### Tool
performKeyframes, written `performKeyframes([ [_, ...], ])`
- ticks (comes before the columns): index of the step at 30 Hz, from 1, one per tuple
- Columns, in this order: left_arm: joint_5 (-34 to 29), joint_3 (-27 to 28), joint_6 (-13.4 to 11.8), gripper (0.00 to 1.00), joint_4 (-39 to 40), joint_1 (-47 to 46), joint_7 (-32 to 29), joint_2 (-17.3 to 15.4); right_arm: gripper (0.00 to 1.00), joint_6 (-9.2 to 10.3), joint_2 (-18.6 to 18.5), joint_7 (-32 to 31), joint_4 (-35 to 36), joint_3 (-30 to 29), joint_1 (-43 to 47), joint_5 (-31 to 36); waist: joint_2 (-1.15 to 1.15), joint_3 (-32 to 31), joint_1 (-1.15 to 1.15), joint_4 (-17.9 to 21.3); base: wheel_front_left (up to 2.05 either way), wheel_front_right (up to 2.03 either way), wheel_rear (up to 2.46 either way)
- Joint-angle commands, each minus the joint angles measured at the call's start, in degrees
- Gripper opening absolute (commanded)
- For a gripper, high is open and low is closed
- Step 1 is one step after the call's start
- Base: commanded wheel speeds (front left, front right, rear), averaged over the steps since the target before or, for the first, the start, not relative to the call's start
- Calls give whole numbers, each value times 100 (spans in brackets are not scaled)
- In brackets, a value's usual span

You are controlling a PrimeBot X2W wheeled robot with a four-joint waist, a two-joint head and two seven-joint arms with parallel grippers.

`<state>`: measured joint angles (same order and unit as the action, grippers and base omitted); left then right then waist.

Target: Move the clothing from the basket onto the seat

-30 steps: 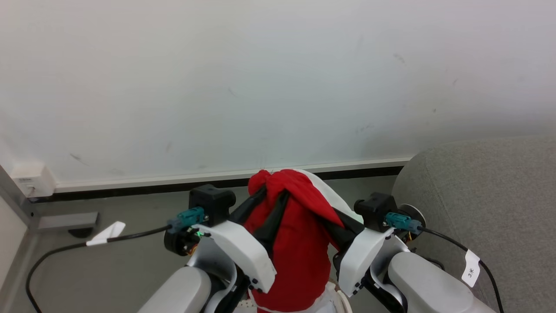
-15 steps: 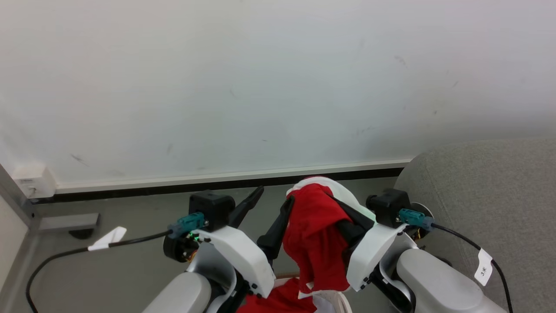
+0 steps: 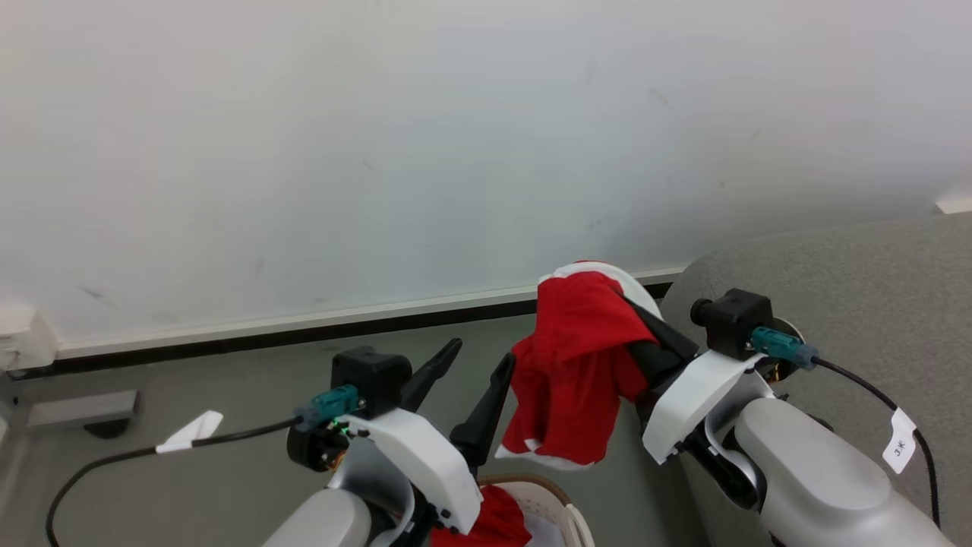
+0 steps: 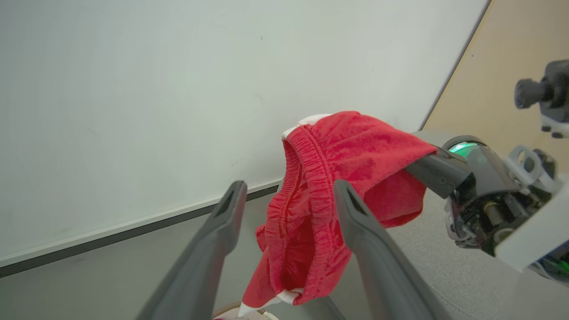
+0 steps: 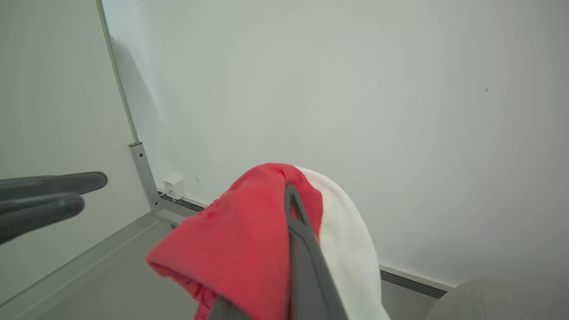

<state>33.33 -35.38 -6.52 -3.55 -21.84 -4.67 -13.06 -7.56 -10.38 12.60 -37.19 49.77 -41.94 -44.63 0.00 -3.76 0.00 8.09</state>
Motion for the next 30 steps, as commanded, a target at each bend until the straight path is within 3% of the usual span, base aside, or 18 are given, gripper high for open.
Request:
performKeyframes([
  [1,9,-6,-2,100,6,87,59,-12,0,14,-79,8,38,-61,-73,58,0,20,0,133,0,0,0],
  [18,-68,-163,44,100,40,131,280,47,0,14,-596,-273,648,-776,-25,439,0,248,0,1572,0,0,0],
  [30,-261,-556,152,100,133,66,284,189,0,13,-1193,-539,1462,-1821,681,713,0,393,0,2093,0,0,0],
])
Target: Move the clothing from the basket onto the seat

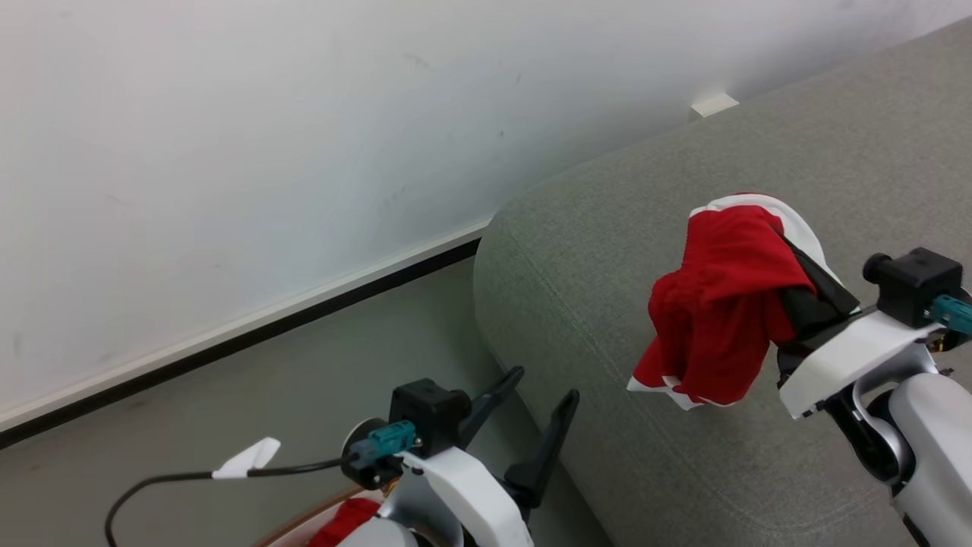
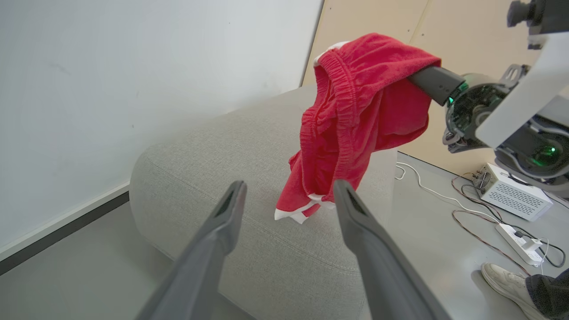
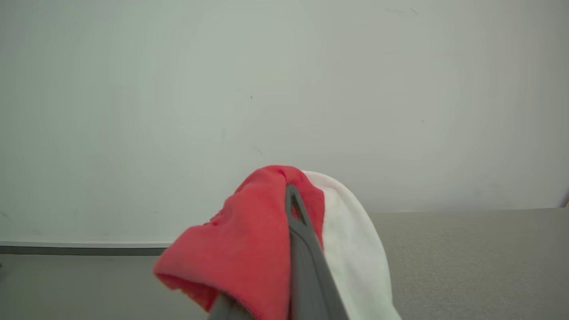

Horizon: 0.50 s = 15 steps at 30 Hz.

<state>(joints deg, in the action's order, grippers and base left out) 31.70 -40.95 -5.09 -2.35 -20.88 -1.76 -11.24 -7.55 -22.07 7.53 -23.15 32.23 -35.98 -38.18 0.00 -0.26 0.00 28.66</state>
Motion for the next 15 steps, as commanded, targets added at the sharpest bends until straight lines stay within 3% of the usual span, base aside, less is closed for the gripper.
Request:
performKeyframes([
  [1,-100,-22,29,100,17,-49,-10,13,0,12,-47,-49,133,-165,155,89,0,62,0,52,0,0,0],
  [10,-158,-124,47,100,91,-172,-62,-20,0,13,95,-407,676,-1036,648,244,0,273,0,170,0,0,0],
  [15,-295,-203,134,100,275,-436,-212,-129,0,12,273,-551,758,-1645,490,208,0,790,0,-32,0,0,0],
])
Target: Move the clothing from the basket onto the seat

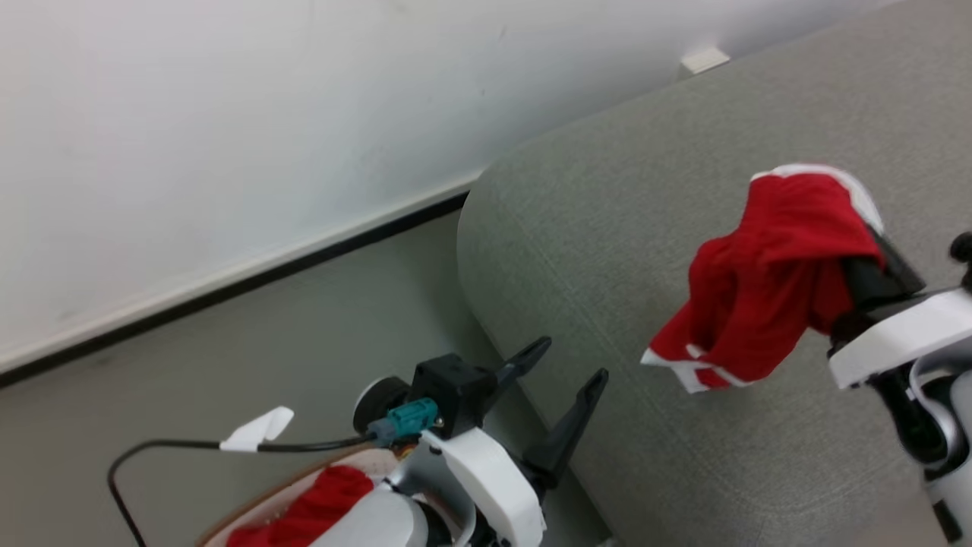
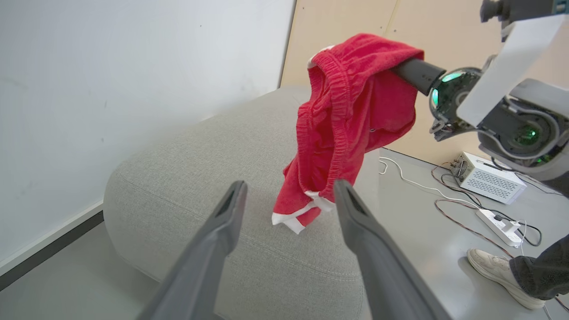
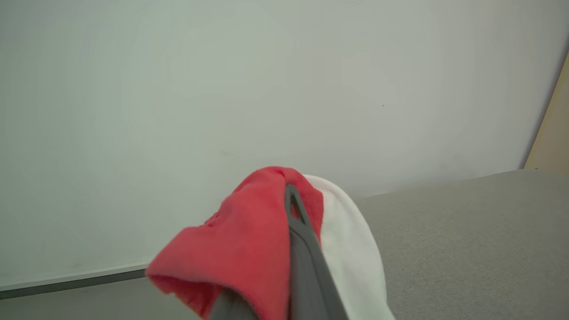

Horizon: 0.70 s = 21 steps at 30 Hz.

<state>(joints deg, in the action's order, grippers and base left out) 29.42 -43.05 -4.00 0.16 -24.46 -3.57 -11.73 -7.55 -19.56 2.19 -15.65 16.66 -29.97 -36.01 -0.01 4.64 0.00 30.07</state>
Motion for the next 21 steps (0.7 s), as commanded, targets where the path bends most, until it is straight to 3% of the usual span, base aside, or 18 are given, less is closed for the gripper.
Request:
performKeyframes([
  [1,-102,-6,46,100,61,-149,-59,-108,0,12,82,-30,-20,-239,-205,4,1,423,0,-231,0,0,0],
  [6,-255,-41,202,100,225,-579,-173,-185,0,12,222,-84,-252,-1009,-768,243,1,1043,0,-608,0,0,0],
  [14,-411,-23,395,100,281,-1123,-187,-294,0,12,23,-186,-924,-2130,-2042,930,1,1737,0,-1158,0,0,0],
  [21,-591,-148,543,100,213,-1511,-83,-176,0,12,-92,230,-2303,-3377,-2856,1785,1,2227,0,-1491,0,0,0],
])
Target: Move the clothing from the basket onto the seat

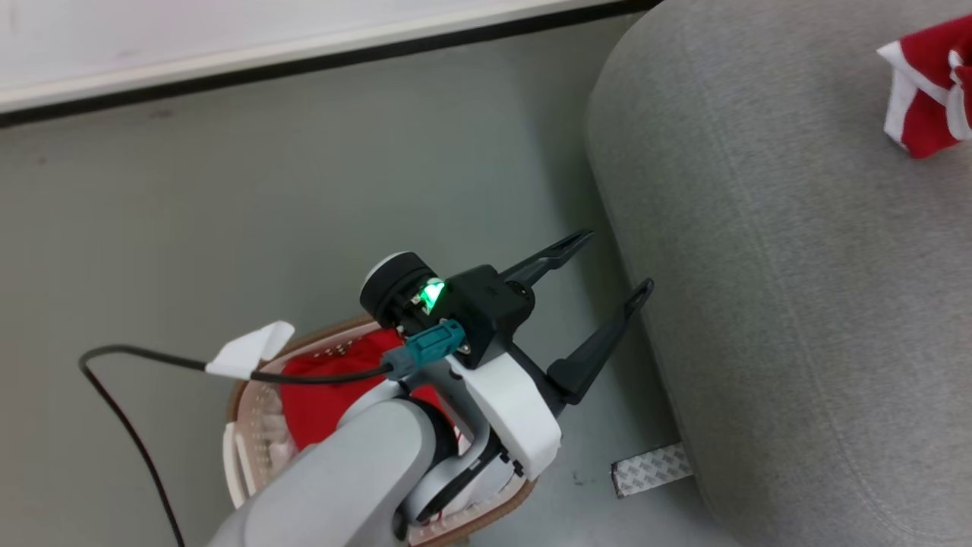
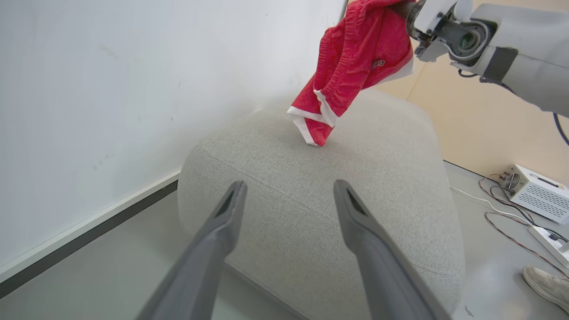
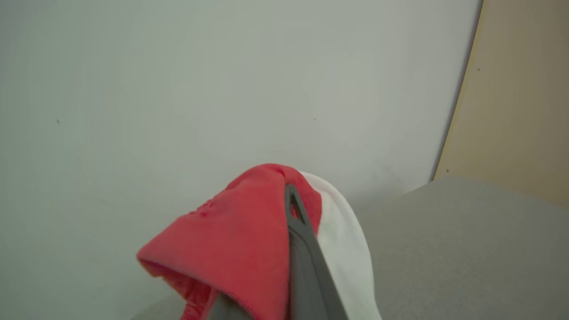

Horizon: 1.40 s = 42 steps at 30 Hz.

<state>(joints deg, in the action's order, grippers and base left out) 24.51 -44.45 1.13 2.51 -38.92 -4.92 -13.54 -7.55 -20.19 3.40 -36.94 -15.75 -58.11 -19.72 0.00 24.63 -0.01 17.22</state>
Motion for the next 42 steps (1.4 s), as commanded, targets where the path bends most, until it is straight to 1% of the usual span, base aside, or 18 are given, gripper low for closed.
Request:
performKeyframes([
  [1,-107,-21,45,100,-39,-96,75,23,0,12,-4,196,-375,-295,-39,272,0,271,1,-235,0,0,0],
  [5,-101,-23,37,100,-140,-77,159,32,0,12,225,572,-1183,-869,208,742,0,329,1,-298,0,0,0],
  [8,-45,-15,14,100,-176,17,195,-13,0,12,313,816,-1703,-1191,382,1104,0,321,1,-314,0,0,0],
  [9,-21,-2,13,100,-200,55,201,-48,11,12,334,856,-1853,-1286,420,1199,0,307,1,-305,0,0,0],
  [10,-4,6,6,100,-213,79,209,-83,33,12,381,881,-1992,-1363,459,1258,0,294,1,-292,0,0,0],
  [11,12,23,-6,100,-223,108,223,-112,67,12,438,902,-2114,-1393,503,1319,0,273,1,-270,0,0,0],
  [12,24,39,-19,100,-231,143,241,-137,100,12,474,912,-2219,-1407,545,1402,0,244,1,-248,0,0,0],
  [14,51,48,-40,100,-243,201,248,-166,100,12,455,975,-2355,-1479,584,1527,0,186,1,-210,0,0,0],
  [17,88,63,-56,100,-260,250,271,-183,100,12,512,988,-2486,-1437,625,1635,0,103,1,-174,0,0,0],
  [21,148,93,-106,100,-291,345,353,-179,100,12,563,1019,-2664,-1215,735,1824,0,-93,1,-102,0,0,0],
  [28,320,154,-228,100,-360,617,488,-195,100,13,765,1094,-2744,-658,1137,1747,0,-484,1,31,0,0,0],
  [35,443,221,-353,100,-495,959,686,-204,100,12,846,1133,-2553,-74,1784,1440,0,-925,1,62,0,0,0],
  [42,594,302,-500,100,-672,1382,960,-254,100,12,834,1162,-1938,389,2527,1037,0,-1403,1,-55,0,0,0],
])
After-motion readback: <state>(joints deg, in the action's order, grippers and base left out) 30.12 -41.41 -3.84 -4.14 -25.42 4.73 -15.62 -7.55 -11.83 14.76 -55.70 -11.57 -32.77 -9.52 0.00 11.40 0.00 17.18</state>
